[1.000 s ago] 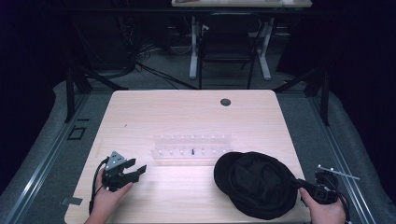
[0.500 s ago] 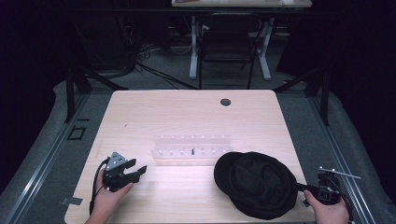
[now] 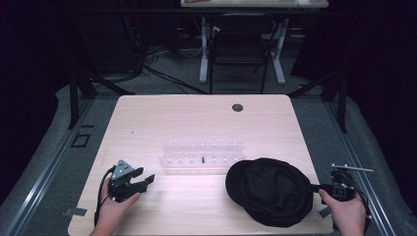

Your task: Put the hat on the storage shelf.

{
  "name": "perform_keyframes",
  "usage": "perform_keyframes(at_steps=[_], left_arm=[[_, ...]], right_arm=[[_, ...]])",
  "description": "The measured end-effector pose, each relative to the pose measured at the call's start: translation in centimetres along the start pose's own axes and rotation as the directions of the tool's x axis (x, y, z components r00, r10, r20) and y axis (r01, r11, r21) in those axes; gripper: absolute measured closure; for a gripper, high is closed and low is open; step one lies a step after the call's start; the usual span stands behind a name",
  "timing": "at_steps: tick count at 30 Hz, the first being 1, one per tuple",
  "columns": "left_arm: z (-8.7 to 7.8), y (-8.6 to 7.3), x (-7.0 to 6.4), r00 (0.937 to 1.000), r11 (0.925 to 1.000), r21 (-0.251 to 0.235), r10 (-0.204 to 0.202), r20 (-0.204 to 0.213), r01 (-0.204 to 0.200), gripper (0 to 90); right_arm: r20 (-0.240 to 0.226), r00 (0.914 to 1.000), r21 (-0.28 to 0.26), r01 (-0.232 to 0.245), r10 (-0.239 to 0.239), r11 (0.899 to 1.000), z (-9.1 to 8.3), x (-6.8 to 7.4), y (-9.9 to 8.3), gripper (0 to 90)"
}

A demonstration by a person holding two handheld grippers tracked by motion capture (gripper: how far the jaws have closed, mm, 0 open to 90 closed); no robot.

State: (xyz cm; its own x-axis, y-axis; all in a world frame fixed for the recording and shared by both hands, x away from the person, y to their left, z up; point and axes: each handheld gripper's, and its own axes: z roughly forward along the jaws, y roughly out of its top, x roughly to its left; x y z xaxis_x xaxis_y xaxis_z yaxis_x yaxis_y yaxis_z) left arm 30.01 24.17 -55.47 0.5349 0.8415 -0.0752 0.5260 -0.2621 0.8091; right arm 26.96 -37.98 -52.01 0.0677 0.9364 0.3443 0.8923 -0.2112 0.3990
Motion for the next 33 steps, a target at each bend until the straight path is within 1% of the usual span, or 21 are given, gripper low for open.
perform_keyframes(at_steps=[1, 2, 3, 4, 7, 8, 9, 10, 11, 12, 13, 14, 15, 16, 17, 23, 28, 30, 31, 32, 33], left_arm=[[0.0, 0.0, 0.0, 1.0000, 1.0000, 0.000, 0.000, 0.000, 0.000, 44.6], [0.0, 0.0, 0.0, 1.0000, 1.0000, 0.000, 0.000, 0.001, 0.000, 44.6], [0.0, 0.0, 0.0, 1.0000, 1.0000, 0.001, 0.001, 0.000, -0.001, 44.6], [0.0, 0.0, 0.0, 1.0000, 1.0000, 0.001, 0.001, 0.000, -0.001, 44.6], [0.0, 0.0, 0.0, 1.0000, 1.0000, 0.003, 0.001, -0.001, -0.001, 44.6], [0.0, 0.0, 0.0, 1.0000, 1.0000, 0.002, 0.000, 0.000, 0.000, 44.6], [0.0, 0.0, 0.0, 1.0000, 1.0000, 0.002, 0.000, 0.000, 0.000, 44.6], [0.0, 0.0, 0.0, 1.0000, 1.0000, 0.002, 0.001, 0.000, -0.001, 44.6], [0.0, 0.0, 0.0, 1.0000, 1.0000, 0.003, 0.001, 0.000, -0.001, 44.6], [0.1, 0.0, 0.0, 1.0000, 1.0000, 0.004, 0.000, 0.000, 0.000, 44.6], [0.0, 0.0, 0.0, 1.0000, 0.9999, 0.011, 0.002, 0.002, -0.002, 44.6], [0.0, 0.0, 0.0, 1.0000, 1.0000, 0.009, 0.001, 0.001, -0.001, 44.6], [0.0, 0.0, 0.0, 1.0000, 1.0000, 0.009, 0.001, 0.001, -0.001, 44.6], [0.0, 0.0, 0.0, 1.0000, 1.0000, 0.009, 0.001, 0.001, -0.001, 44.6], [0.0, 0.0, 0.0, 1.0000, 0.9999, 0.011, 0.003, 0.002, -0.003, 44.6], [0.0, 0.0, 0.0, 1.0000, 1.0000, 0.009, 0.002, 0.001, -0.002, 44.6], [0.0, 0.0, 0.0, 1.0000, 0.9999, 0.010, 0.002, 0.000, -0.002, 44.6], [0.0, 0.0, 0.0, 1.0000, 1.0000, 0.009, 0.002, 0.000, -0.003, 44.6], [0.0, 0.0, 0.0, 1.0000, 1.0000, 0.009, 0.003, 0.000, -0.003, 44.6], [0.0, 0.0, 0.0, 1.0000, 1.0000, 0.009, 0.003, 0.000, -0.003, 44.6], [0.1, 0.0, 0.0, 1.0000, 1.0000, 0.004, 0.002, -0.002, -0.002, 44.6]], right_arm=[[-0.036, 0.9992, -0.014, -0.017, 0.016, 1.000, 0.3, 0.0, 0.1, 86.1], [-0.035, 0.9991, -0.010, -0.022, 0.022, 1.000, 0.4, 0.1, 0.2, 85.8], [-0.020, 0.9998, 0.013, -0.004, 0.004, 1.000, 0.2, 0.0, 0.5, 85.2], [-0.043, 0.9989, 0.003, -0.018, 0.018, 1.000, 0.4, 0.1, 0.5, 84.6], [-0.002, 0.9998, 0.055, 0.020, -0.020, 0.998, 0.2, 0.0, 1.1, 83.4], [-0.029, 0.9996, 0.045, 0.007, -0.006, 0.999, 0.4, 0.0, 1.1, 83.3], [-0.009, 0.9999, 0.046, -0.006, 0.006, 0.999, 0.4, 0.2, 1.2, 83.1], [-0.025, 0.9997, 0.065, 0.010, -0.009, 0.998, 0.4, 0.1, 1.3, 82.9], [-0.019, 0.9998, 0.075, 0.010, -0.009, 0.997, 0.4, 0.2, 1.5, 82.8], [0.010, 0.9997, 0.104, 0.020, -0.022, 0.994, 0.3, 0.2, 1.6, 82.4], [-0.017, 0.9998, 0.097, 0.012, -0.010, 0.995, 0.5, 0.2, 1.7, 82.4], [-0.007, 0.9999, 0.106, 0.012, -0.011, 0.994, 0.5, 0.2, 1.8, 82.4], [0.028, 0.9986, 0.144, 0.039, -0.044, 0.989, 0.2, 0.2, 2.0, 82.4], [0.028, 0.9986, 0.144, 0.039, -0.044, 0.989, 0.2, 0.2, 2.0, 82.4], [-0.012, 0.9996, 0.135, 0.025, -0.024, 0.991, 0.6, 0.4, 2.0, 82.2], [0.001, 0.9994, 0.207, 0.033, -0.034, 0.978, 1.0, 0.5, 2.4, 80.8], [-0.023, 0.9994, 0.246, 0.031, -0.026, 0.969, 1.4, 0.3, 2.7, 80.0], [-0.016, 0.9996, 0.245, 0.025, -0.022, 0.969, 1.5, 0.3, 2.7, 79.9], [0.020, 0.9983, 0.287, 0.046, -0.055, 0.957, 1.3, 0.1, 3.0, 79.8], [-0.027, 0.9994, 0.270, 0.028, -0.021, 0.962, 1.7, 0.1, 2.9, 79.8], [-0.032, 0.9993, 0.278, 0.026, -0.018, 0.960, 1.7, 0.1, 2.9, 79.8]])
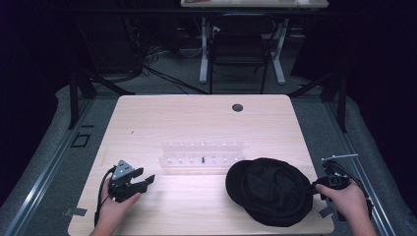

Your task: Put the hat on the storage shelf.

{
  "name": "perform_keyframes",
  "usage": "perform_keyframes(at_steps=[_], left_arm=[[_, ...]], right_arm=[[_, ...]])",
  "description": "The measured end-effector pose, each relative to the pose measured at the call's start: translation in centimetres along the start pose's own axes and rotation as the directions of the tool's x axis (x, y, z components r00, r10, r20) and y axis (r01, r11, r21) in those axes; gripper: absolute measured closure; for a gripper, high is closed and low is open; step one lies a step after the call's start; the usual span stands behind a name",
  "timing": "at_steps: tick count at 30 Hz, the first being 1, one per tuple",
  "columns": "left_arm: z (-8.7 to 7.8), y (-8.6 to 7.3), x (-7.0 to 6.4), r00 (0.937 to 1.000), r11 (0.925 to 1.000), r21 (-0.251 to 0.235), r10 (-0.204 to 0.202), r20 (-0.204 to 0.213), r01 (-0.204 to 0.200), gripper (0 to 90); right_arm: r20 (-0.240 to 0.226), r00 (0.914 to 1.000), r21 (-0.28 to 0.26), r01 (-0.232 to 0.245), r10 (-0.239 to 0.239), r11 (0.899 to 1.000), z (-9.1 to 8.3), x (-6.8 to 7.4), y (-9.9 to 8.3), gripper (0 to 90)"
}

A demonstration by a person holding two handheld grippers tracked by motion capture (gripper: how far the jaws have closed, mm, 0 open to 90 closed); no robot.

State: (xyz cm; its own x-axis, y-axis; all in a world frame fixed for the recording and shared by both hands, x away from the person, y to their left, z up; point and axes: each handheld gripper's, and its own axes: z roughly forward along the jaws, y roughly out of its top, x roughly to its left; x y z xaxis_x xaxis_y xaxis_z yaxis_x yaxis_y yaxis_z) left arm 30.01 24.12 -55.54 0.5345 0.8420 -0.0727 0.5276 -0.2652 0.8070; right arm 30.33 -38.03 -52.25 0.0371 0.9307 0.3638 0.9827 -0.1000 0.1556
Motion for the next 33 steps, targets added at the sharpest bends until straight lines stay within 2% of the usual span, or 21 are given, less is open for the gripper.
perform_keyframes(at_steps=[4, 5, 8, 9, 15, 16, 22, 23, 25, 26, 27, 32, 33], left_arm=[[-0.01, 0.02, 0.01, 1.0000, 1.0000, 0.006, 0.000, 0.001, 0.000, 44.6], [-0.01, 0.03, 0.01, 1.0000, 1.0000, 0.007, 0.002, 0.001, -0.002, 44.6], [0.00, 0.02, 0.02, 1.0000, 1.0000, 0.007, 0.002, 0.001, -0.002, 44.6], [-0.01, 0.03, 0.02, 1.0000, 1.0000, 0.007, 0.002, 0.000, -0.002, 44.6], [-0.02, 0.01, 0.05, 1.0000, 1.0000, 0.000, 0.000, -0.005, 0.000, 44.6], [-0.03, 0.01, 0.06, 1.0000, 1.0000, -0.001, 0.000, -0.005, 0.000, 44.6], [-0.04, 0.02, 0.05, 1.0000, 1.0000, -0.002, 0.001, -0.005, -0.001, 44.6], [-0.04, 0.02, 0.06, 1.0000, 1.0000, -0.001, 0.001, -0.005, -0.001, 44.6], [-0.03, 0.02, 0.07, 1.0000, 1.0000, 0.001, 0.001, -0.006, -0.001, 44.6], [-0.02, 0.02, 0.06, 1.0000, 1.0000, 0.001, 0.000, -0.006, 0.000, 44.6], [-0.01, 0.02, 0.06, 1.0000, 1.0000, 0.001, 0.001, -0.006, -0.001, 44.6], [-0.02, 0.02, 0.05, 1.0000, 1.0000, 0.006, 0.001, -0.006, -0.001, 44.6], [0.00, 0.01, 0.07, 1.0000, 1.0000, 0.002, 0.000, -0.008, 0.000, 44.6]], right_arm=[[0.005, 1.0000, 0.019, -0.001, 0.001, 1.000, 0.17, 0.03, 0.12, 79.6], [0.021, 0.9997, 0.045, 0.008, -0.009, 0.999, 0.15, 0.01, 0.29, 79.2], [0.019, 0.9998, 0.051, 0.006, -0.007, 0.999, 0.22, 0.01, 0.38, 79.1], [0.016, 0.9999, 0.037, -0.005, 0.005, 0.999, 0.37, 0.04, 0.35, 79.1], [0.023, 0.9997, 0.071, 0.005, -0.006, 0.997, 0.35, 0.03, 0.60, 80.5], [0.027, 0.9996, 0.071, 0.002, -0.004, 0.997, 0.40, 0.13, 0.62, 83.0], [-0.005, 1.0000, 0.082, -0.005, 0.005, 0.997, 0.39, -0.01, 0.72, 86.1], [-0.015, 0.9996, 0.066, -0.024, 0.025, 0.998, 0.47, -0.05, 0.63, 86.6], [-0.009, 0.9997, 0.081, -0.023, 0.024, 0.996, 0.34, -0.07, 0.68, 86.8], [-0.018, 0.9996, 0.079, -0.018, 0.019, 0.997, 0.33, -0.15, 0.68, 87.1], [-0.031, 0.9989, 0.060, -0.034, 0.036, 0.998, 0.41, -0.15, 0.58, 87.3], [-0.043, 0.9985, 0.065, -0.031, 0.034, 0.997, 0.04, -0.32, 0.61, 87.9], [-0.073, 0.9948, 0.027, -0.069, 0.070, 0.997, 0.15, -0.20, 0.41, 88.0]])
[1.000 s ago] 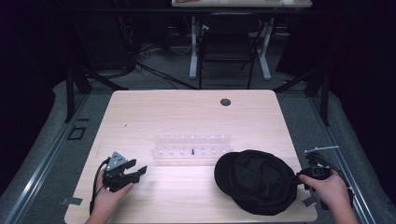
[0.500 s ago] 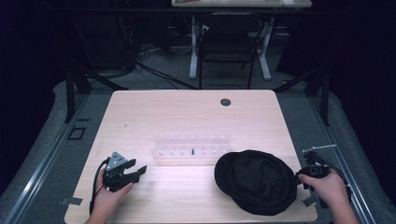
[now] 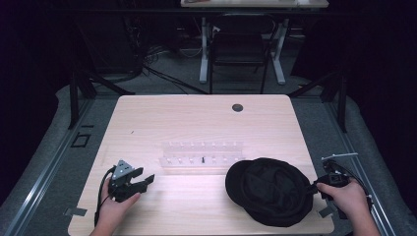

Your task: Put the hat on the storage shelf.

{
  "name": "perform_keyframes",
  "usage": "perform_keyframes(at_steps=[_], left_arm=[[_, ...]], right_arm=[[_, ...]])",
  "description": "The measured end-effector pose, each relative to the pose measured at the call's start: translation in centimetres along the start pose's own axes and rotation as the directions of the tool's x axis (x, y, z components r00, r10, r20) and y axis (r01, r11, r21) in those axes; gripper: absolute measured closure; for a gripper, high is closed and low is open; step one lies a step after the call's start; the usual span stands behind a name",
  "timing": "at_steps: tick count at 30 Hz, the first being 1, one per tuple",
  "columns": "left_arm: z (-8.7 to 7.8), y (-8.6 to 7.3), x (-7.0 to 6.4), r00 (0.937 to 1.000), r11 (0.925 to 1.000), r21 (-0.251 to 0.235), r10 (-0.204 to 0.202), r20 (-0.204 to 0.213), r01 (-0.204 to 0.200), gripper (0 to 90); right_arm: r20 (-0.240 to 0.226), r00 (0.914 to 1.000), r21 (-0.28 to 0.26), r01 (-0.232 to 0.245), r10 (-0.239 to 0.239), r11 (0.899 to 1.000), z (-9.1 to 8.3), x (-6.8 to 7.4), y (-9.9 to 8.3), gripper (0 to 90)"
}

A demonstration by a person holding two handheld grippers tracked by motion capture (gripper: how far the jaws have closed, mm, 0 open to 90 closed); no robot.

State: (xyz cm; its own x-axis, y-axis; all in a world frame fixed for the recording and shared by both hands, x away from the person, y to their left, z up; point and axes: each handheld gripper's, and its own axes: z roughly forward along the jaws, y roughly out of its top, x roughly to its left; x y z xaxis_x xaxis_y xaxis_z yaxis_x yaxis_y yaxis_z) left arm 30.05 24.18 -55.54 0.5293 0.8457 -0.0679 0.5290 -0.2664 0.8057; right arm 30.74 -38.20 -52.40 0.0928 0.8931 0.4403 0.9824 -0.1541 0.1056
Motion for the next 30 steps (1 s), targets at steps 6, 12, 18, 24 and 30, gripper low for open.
perform_keyframes(at_steps=[6, 12, 18, 24, 30], left_arm=[[0.0, 0.0, 0.0, 1.0000, 1.0000, 0.002, -0.002, 0.000, 0.002, 44.6], [0.0, 0.0, 0.0, 1.0000, 1.0000, 0.002, -0.003, 0.000, 0.003, 44.6], [0.0, 0.0, 0.0, 1.0000, 1.0000, 0.002, -0.004, 0.001, 0.004, 44.6], [0.0, 0.0, 0.0, 1.0000, 1.0000, 0.002, -0.005, 0.001, 0.005, 44.6], [0.0, 0.0, 0.0, 1.0000, 1.0000, 0.002, -0.004, -0.001, 0.004, 44.6]], right_arm=[[-0.015, 0.9999, 0.012, 0.000, 0.000, 1.000, -0.8, 0.0, 0.0, 88.3], [-0.060, 0.9977, 0.033, 0.035, -0.033, 0.999, -1.6, 0.0, 0.1, 88.3], [-0.075, 0.9971, 0.000, 0.013, -0.013, 1.000, -2.2, 0.7, -0.1, 88.4], [-0.117, 0.9918, -0.020, 0.049, -0.051, 0.999, -2.9, 0.9, 0.0, 88.3], [-0.113, 0.9918, -0.049, 0.055, -0.061, 0.997, -3.3, 1.6, -0.1, 88.3]])
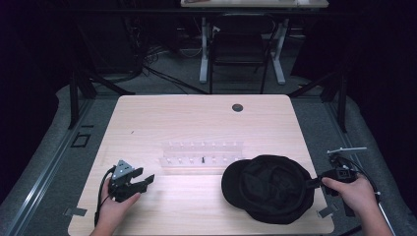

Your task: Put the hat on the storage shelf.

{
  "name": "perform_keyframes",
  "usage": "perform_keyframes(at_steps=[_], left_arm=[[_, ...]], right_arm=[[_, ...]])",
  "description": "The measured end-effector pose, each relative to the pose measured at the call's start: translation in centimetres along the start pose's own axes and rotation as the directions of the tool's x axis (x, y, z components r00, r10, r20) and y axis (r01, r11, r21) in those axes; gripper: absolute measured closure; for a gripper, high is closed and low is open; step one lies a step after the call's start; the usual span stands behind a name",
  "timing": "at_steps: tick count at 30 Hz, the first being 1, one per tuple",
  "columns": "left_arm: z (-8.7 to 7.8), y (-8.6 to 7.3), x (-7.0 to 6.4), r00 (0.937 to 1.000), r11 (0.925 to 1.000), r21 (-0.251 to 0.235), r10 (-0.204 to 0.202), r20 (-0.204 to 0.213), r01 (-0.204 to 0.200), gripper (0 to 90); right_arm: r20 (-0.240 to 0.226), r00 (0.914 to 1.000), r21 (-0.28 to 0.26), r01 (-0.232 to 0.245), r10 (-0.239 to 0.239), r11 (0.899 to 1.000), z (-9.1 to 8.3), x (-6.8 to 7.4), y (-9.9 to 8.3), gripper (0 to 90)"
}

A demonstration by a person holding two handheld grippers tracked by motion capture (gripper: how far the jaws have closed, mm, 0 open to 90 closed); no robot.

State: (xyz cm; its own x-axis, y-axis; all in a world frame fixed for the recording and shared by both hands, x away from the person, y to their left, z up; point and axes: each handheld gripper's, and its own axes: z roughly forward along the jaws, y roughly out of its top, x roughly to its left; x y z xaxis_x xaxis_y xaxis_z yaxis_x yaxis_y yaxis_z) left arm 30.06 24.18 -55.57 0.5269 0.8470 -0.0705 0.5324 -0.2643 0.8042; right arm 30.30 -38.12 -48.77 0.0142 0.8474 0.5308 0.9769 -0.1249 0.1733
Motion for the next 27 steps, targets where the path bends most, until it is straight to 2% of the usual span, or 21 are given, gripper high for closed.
perform_keyframes(at_steps=[1, 2, 4, 5, 6, 9, 11, 12, 13, 14, 15, 16, 17, 18, 19, 20, 23, 24, 25, 26, 27], left_arm=[[0.0, 0.0, 0.0, 1.0000, 1.0000, 0.000, -0.001, 0.001, 0.001, 44.6], [0.0, 0.0, 0.0, 1.0000, 1.0000, 0.001, 0.000, 0.000, 0.000, 44.6], [0.0, 0.0, 0.0, 1.0000, 1.0000, 0.001, -0.001, 0.001, 0.001, 44.6], [0.0, 0.0, 0.0, 1.0000, 1.0000, 0.002, -0.002, 0.000, 0.002, 44.7], [0.0, 0.0, 0.0, 1.0000, 1.0000, 0.001, -0.001, 0.000, 0.001, 44.6], [0.0, 0.0, 0.0, 1.0000, 1.0000, -0.001, 0.001, -0.001, -0.001, 44.7], [0.0, 0.0, 0.0, 1.0000, 1.0000, -0.002, 0.001, -0.001, -0.001, 44.7], [0.0, 0.0, 0.0, 1.0000, 1.0000, -0.003, 0.001, -0.001, -0.001, 44.6], [0.0, 0.0, 0.0, 1.0000, 1.0000, -0.004, 0.001, -0.002, -0.001, 44.7], [0.0, 0.0, 0.0, 1.0000, 1.0000, -0.006, 0.001, -0.002, -0.001, 44.6], [0.0, 0.0, 0.0, 1.0000, 1.0000, -0.006, 0.001, -0.002, -0.001, 44.7], [0.0, 0.0, 0.0, 1.0000, 1.0000, -0.005, 0.001, -0.003, -0.001, 44.7], [0.0, 0.0, 0.0, 1.0000, 1.0000, -0.005, 0.001, -0.003, -0.001, 44.7], [0.0, 0.0, 0.0, 1.0000, 1.0000, -0.005, 0.001, -0.002, -0.001, 44.7], [0.0, 0.0, 0.0, 1.0000, 1.0000, -0.005, 0.001, -0.002, -0.001, 44.7], [0.0, 0.0, 0.0, 1.0000, 1.0000, -0.004, 0.002, -0.003, -0.002, 44.7], [0.0, 0.0, 0.0, 1.0000, 1.0000, -0.005, 0.002, -0.001, -0.002, 44.7], [0.0, 0.0, 0.0, 1.0000, 1.0000, -0.005, 0.001, -0.003, -0.001, 44.7], [0.0, 0.0, 0.0, 1.0000, 1.0000, -0.005, 0.001, -0.002, -0.001, 44.7], [-0.1, 0.0, 0.0, 1.0000, 1.0000, -0.006, 0.001, -0.002, -0.001, 44.7], [-0.1, 0.0, 0.0, 1.0000, 1.0000, -0.007, 0.001, -0.002, -0.001, 44.7]], right_arm=[[0.005, 1.0000, -0.005, 0.003, -0.002, 1.000, -0.1, 0.2, 0.0, 88.3], [0.008, 0.9997, -0.039, -0.022, 0.023, 0.999, 0.1, 0.6, -0.1, 88.3], [0.013, 0.9998, -0.017, 0.015, -0.015, 1.000, -0.3, 0.9, 0.1, 88.3], [0.018, 0.9998, -0.054, -0.011, 0.012, 0.998, -0.2, 1.3, -0.1, 88.3], [0.027, 0.9994, -0.034, 0.021, -0.020, 0.999, -0.4, 1.4, 0.1, 88.3], [0.060, 0.9980, -0.064, 0.023, -0.019, 0.998, -0.6, 2.3, 0.1, 88.3], [0.072, 0.9974, -0.115, 0.014, -0.006, 0.993, -0.5, 2.9, 0.0, 88.3], [0.087, 0.9958, -0.085, 0.035, -0.028, 0.996, -0.8, 3.1, 0.1, 88.3], [0.100, 0.9948, -0.091, 0.030, -0.021, 0.995, -0.8, 3.5, 0.2, 88.3], [0.102, 0.9937, -0.061, 0.053, -0.047, 0.997, -1.1, 3.6, 0.3, 88.3], [0.096, 0.9944, -0.085, 0.053, -0.044, 0.995, -1.1, 4.0, 0.2, 88.2], [0.107, 0.9935, -0.079, 0.049, -0.041, 0.996, -1.2, 4.3, 0.3, 88.2], [0.127, 0.9905, 0.016, 0.051, -0.052, 0.999, -1.9, 4.8, 0.5, 88.2], [0.126, 0.9884, 0.065, 0.078, -0.085, 0.995, -2.3, 5.0, 0.8, 88.2], [0.142, 0.9867, 0.053, 0.071, -0.078, 0.996, -2.2, 5.4, 0.7, 88.2], [0.159, 0.9835, 0.064, 0.077, -0.086, 0.995, -2.4, 5.7, 0.8, 88.2], [0.157, 0.9834, 0.068, 0.080, -0.090, 0.994, -2.6, 6.6, 1.1, 88.2], [0.170, 0.9810, 0.072, 0.081, -0.092, 0.994, -2.7, 6.8, 1.2, 88.2], [0.155, 0.9824, 0.081, 0.093, -0.105, 0.992, -2.9, 6.9, 1.4, 88.2], [0.169, 0.9803, 0.080, 0.089, -0.101, 0.993, -2.9, 7.2, 1.4, 88.2], [0.149, 0.9834, 0.078, 0.092, -0.103, 0.993, -3.0, 7.4, 1.6, 88.2]])
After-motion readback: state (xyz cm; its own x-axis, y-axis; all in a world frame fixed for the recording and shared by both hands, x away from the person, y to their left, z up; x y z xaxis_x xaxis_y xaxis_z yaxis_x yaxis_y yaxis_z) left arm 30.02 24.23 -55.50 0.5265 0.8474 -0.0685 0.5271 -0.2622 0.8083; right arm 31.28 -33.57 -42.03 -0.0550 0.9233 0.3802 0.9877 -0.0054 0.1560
